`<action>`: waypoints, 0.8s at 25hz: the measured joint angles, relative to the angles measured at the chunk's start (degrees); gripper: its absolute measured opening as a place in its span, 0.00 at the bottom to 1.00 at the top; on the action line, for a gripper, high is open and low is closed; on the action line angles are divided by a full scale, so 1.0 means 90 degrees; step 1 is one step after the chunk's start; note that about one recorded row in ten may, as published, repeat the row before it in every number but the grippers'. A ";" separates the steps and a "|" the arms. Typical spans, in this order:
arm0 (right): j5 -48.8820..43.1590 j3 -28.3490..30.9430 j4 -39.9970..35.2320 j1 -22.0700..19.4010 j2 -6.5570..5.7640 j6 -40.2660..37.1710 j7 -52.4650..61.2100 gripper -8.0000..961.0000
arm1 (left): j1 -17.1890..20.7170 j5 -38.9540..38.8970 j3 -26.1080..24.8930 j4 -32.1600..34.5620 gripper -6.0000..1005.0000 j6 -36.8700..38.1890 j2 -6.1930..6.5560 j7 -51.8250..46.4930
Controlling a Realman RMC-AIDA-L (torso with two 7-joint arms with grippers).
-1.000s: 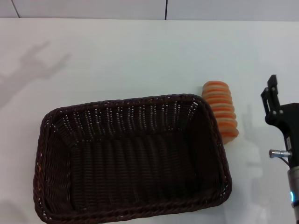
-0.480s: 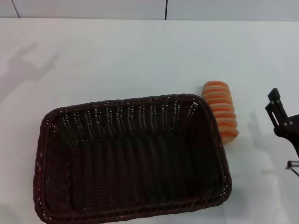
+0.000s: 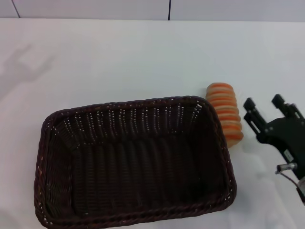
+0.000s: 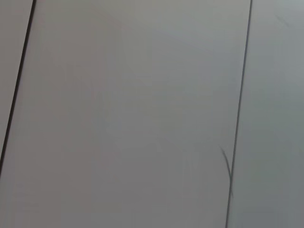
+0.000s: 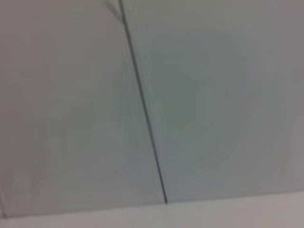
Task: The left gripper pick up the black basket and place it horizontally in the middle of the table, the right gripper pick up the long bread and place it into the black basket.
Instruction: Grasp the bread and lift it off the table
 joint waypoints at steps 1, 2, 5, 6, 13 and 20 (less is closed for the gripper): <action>0.0016 0.0022 -0.0021 0.0010 0.0011 0.0075 0.0006 0.74 | 0.0009 -0.0025 0.0000 -0.0005 0.86 -0.0006 0.0000 -0.0017; 0.0016 0.0022 -0.0021 0.0010 0.0011 0.0075 0.0006 0.74 | 0.0015 -0.0044 0.0001 -0.0008 0.86 -0.0008 0.0000 -0.0021; 0.0069 0.0204 -0.0047 0.0018 0.0027 0.0431 0.0006 0.74 | 0.0037 -0.0104 0.0002 -0.0013 0.86 -0.0011 0.0000 -0.0042; 0.0067 0.0286 -0.0041 0.0026 0.0026 0.0617 -0.0007 0.74 | 0.0044 -0.0122 0.0002 -0.0013 0.86 -0.0013 0.0000 -0.0046; -0.0056 0.0424 -0.0052 0.0118 0.0024 0.1057 -0.0026 0.75 | 0.0091 -0.0198 0.0002 -0.0042 0.86 -0.0014 -0.0003 -0.0058; -0.0099 0.0474 -0.0145 0.0172 -0.0021 0.1158 0.0221 0.74 | 0.0144 -0.0331 0.0002 -0.0027 0.86 -0.0019 -0.0009 -0.0060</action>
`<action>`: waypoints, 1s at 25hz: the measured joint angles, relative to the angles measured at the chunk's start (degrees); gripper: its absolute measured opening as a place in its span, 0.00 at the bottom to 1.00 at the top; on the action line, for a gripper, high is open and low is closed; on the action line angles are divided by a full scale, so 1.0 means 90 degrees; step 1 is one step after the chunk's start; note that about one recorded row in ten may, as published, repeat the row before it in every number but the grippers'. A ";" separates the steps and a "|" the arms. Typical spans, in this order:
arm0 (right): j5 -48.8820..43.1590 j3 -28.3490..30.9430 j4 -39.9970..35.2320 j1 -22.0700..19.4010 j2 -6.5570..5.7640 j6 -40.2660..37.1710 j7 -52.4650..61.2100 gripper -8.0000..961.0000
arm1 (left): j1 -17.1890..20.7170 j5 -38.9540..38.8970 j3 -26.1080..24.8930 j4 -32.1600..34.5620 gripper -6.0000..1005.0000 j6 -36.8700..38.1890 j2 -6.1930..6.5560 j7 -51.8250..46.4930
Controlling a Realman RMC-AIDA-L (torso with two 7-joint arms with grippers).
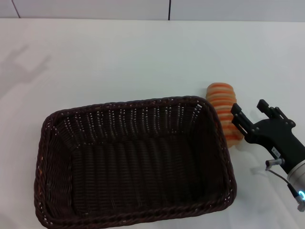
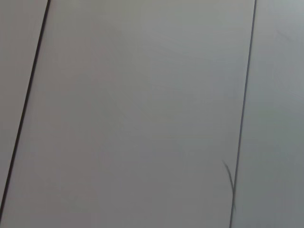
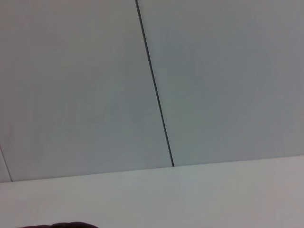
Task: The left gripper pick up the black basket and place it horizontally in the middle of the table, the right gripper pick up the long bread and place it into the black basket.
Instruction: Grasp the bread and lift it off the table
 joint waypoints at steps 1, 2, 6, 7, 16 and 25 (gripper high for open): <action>-0.0001 0.0004 -0.0034 0.0013 -0.0001 0.0032 0.0049 0.74 | 0.0005 -0.0027 0.0000 0.0007 0.86 -0.0002 0.0000 0.0000; -0.0002 0.0011 -0.0060 0.0028 0.0001 0.0065 0.0082 0.74 | 0.0008 -0.0041 0.0000 0.0013 0.86 -0.0005 -0.0001 0.0000; -0.0004 0.0039 -0.0114 0.0137 0.0016 0.0306 0.0134 0.74 | 0.0023 -0.0073 0.0000 0.0015 0.86 -0.0005 -0.0001 -0.0003; -0.0004 0.0045 -0.0139 0.0152 0.0028 0.0362 0.0138 0.74 | 0.0025 -0.0074 0.0000 0.0010 0.86 -0.0005 -0.0001 -0.0005; -0.0004 0.0197 -0.0462 0.0328 0.0219 0.0904 0.0170 0.74 | 0.0018 -0.0099 0.0007 0.0021 0.86 -0.0004 -0.0001 -0.0017; -0.0007 0.0283 -0.0795 0.0414 0.0457 0.1179 0.0173 0.74 | 0.0007 -0.0130 0.0000 0.0037 0.86 -0.0004 -0.0001 -0.0019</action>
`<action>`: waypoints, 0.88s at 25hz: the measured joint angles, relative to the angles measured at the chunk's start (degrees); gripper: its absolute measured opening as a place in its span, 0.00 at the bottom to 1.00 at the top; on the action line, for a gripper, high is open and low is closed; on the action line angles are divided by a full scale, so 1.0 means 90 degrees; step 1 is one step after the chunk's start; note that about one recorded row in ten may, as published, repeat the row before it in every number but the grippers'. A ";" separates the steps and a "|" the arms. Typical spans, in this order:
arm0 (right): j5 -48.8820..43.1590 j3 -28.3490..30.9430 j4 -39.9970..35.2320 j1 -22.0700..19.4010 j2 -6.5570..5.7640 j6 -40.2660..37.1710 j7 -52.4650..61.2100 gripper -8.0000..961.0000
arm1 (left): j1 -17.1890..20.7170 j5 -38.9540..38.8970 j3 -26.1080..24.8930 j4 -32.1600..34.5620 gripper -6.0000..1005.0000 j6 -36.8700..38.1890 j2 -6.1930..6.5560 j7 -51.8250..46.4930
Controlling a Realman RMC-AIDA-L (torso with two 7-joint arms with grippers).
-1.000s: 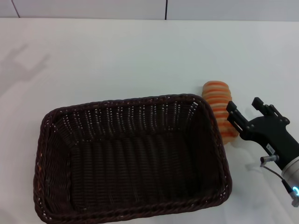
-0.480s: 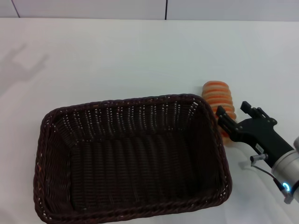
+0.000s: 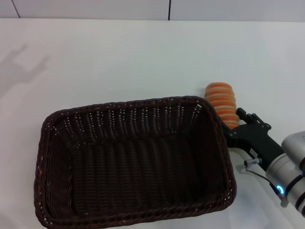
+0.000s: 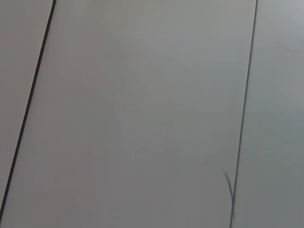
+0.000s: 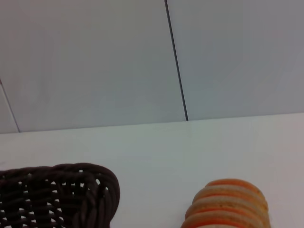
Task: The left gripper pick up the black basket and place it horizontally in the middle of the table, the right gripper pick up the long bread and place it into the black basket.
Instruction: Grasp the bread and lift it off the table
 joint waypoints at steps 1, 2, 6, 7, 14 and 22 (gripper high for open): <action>-0.0008 0.0005 -0.0003 0.0000 0.0004 0.0009 0.0000 0.74 | 0.0000 -0.0008 0.0000 0.0001 0.86 0.0000 0.0000 0.0000; -0.0020 0.0011 -0.0004 0.0000 0.0006 0.0018 0.0000 0.74 | 0.0000 -0.0008 0.0000 0.0001 0.86 0.0000 0.0000 0.0000; -0.0043 0.0096 -0.0006 -0.0046 0.0016 0.0021 0.0000 0.74 | 0.0009 -0.0025 0.0000 0.0001 0.86 0.0000 0.0000 0.0000; -0.0046 0.0127 -0.0006 -0.0077 0.0021 0.0011 0.0000 0.74 | 0.0010 -0.0033 0.0000 0.0001 0.86 0.0000 0.0000 0.0000; -0.0071 0.0221 0.0003 -0.0147 0.0043 -0.0059 0.0000 0.59 | 0.0031 -0.0093 0.0000 0.0001 0.86 -0.0010 0.0000 -0.0021; -0.0075 0.0374 -0.0163 -0.0198 0.0177 -0.0097 0.0000 0.55 | 0.0045 -0.0112 0.0000 0.0002 0.86 -0.0021 0.0007 -0.0027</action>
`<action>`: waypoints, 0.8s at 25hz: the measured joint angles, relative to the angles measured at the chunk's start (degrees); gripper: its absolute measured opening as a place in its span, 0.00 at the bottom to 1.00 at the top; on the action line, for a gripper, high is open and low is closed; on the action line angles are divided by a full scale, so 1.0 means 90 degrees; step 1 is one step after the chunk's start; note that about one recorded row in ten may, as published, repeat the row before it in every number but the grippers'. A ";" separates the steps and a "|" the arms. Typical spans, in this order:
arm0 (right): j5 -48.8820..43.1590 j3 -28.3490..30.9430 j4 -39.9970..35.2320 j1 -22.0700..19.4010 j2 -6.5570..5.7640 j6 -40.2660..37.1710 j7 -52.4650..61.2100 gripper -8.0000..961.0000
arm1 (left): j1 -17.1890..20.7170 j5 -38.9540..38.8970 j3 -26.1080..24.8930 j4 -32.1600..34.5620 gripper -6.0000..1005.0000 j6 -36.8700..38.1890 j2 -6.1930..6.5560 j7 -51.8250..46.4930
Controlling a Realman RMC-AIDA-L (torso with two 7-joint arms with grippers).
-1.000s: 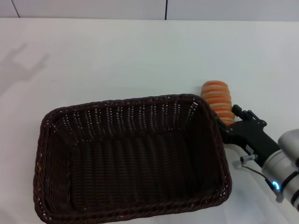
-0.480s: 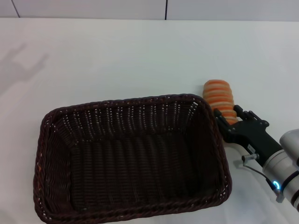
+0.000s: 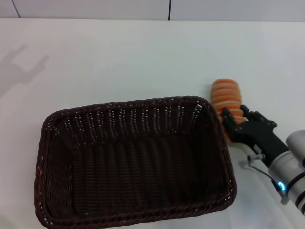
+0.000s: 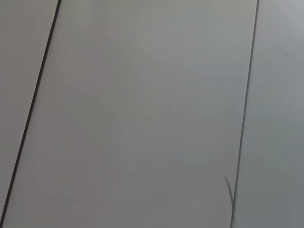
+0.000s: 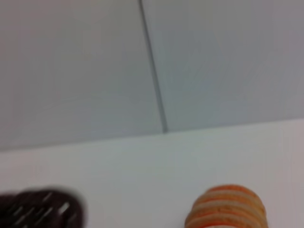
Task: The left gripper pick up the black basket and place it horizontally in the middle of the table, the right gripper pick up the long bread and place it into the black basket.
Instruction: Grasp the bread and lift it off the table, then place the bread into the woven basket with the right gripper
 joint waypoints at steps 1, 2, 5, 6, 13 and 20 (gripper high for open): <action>0.0000 0.0070 -0.0017 -0.0069 0.0025 -0.0122 -0.0001 0.54 | 0.0000 0.0000 0.0000 0.0000 0.86 0.0000 0.0001 0.0001; -0.0003 0.0126 -0.0021 -0.0143 0.0044 -0.0277 -0.0004 0.54 | 0.0000 0.0000 0.0000 0.0000 0.86 0.0001 0.0001 0.0005; -0.0241 0.0211 0.0027 -0.0458 0.0085 -0.1132 -0.0035 0.51 | 0.0000 0.0000 0.0000 0.0000 0.86 0.0001 0.0003 0.0011; -0.0430 0.0211 0.0062 -0.0584 0.0102 -0.1473 -0.0036 0.51 | 0.0000 0.0000 0.0000 0.0000 0.86 -0.0001 0.0003 0.0011; -0.1899 0.0143 0.0070 -0.1290 0.0241 -0.3449 -0.0035 0.42 | 0.0000 0.0000 -0.0001 0.0000 0.86 0.0016 0.0013 -0.0021; -0.3191 -0.0152 0.0139 -0.1386 0.0314 -0.4177 0.0047 0.37 | -0.0035 0.0001 0.0036 0.0000 0.86 0.0043 0.0013 -0.0036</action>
